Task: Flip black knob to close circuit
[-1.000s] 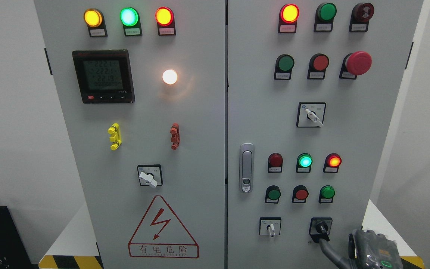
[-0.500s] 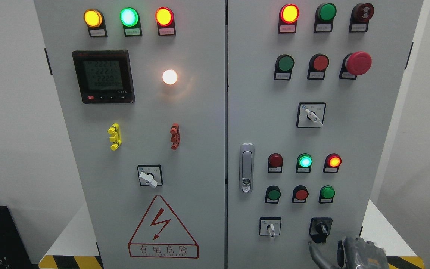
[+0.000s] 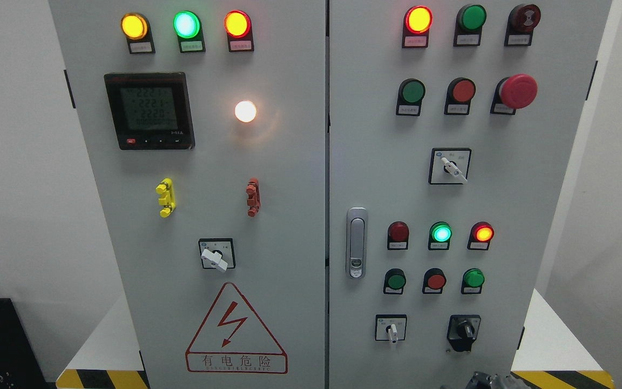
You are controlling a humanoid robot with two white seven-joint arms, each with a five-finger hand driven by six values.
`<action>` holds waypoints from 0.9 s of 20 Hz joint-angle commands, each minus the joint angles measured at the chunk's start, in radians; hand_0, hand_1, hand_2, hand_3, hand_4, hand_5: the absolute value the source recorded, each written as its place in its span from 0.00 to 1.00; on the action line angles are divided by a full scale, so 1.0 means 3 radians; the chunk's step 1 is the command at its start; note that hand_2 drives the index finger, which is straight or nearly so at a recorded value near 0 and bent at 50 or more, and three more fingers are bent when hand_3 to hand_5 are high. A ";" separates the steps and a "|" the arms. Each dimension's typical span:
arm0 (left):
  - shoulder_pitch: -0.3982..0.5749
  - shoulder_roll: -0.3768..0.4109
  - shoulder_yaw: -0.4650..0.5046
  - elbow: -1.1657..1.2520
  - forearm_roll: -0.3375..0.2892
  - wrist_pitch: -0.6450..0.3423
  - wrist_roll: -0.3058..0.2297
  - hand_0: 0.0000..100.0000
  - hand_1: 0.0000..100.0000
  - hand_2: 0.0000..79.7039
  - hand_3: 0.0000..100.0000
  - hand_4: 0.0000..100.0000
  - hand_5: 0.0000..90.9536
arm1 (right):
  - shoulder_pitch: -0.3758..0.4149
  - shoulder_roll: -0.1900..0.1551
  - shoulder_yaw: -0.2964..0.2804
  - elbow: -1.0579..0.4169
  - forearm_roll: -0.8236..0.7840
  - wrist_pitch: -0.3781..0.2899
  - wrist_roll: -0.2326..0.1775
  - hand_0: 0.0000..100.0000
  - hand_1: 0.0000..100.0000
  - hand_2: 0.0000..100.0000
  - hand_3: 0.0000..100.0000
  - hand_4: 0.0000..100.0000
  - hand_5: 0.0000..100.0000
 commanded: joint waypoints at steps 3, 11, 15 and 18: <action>0.0000 0.0003 0.0036 0.0000 0.0026 -0.0003 -0.0001 0.00 0.00 0.00 0.05 0.03 0.00 | 0.0674 0.0222 -0.0625 -0.0319 -0.2107 -0.0174 0.0520 0.00 0.01 0.05 0.16 0.15 0.00; 0.0000 0.0003 0.0036 0.0000 0.0026 -0.0003 -0.0001 0.00 0.00 0.00 0.05 0.03 0.00 | 0.0864 0.0196 -0.0671 -0.0192 -0.2611 -0.0440 0.0797 0.00 0.00 0.00 0.05 0.05 0.00; 0.0000 -0.0002 0.0036 0.0000 0.0026 -0.0003 -0.0001 0.00 0.00 0.00 0.05 0.03 0.00 | 0.0916 0.0186 -0.0640 -0.0192 -0.2611 -0.0460 0.0797 0.00 0.00 0.00 0.05 0.05 0.00; 0.0000 -0.0002 0.0036 0.0000 0.0026 -0.0003 -0.0001 0.00 0.00 0.00 0.05 0.03 0.00 | 0.0951 0.0181 -0.0620 -0.0186 -0.2611 -0.0496 0.0808 0.00 0.00 0.00 0.05 0.05 0.00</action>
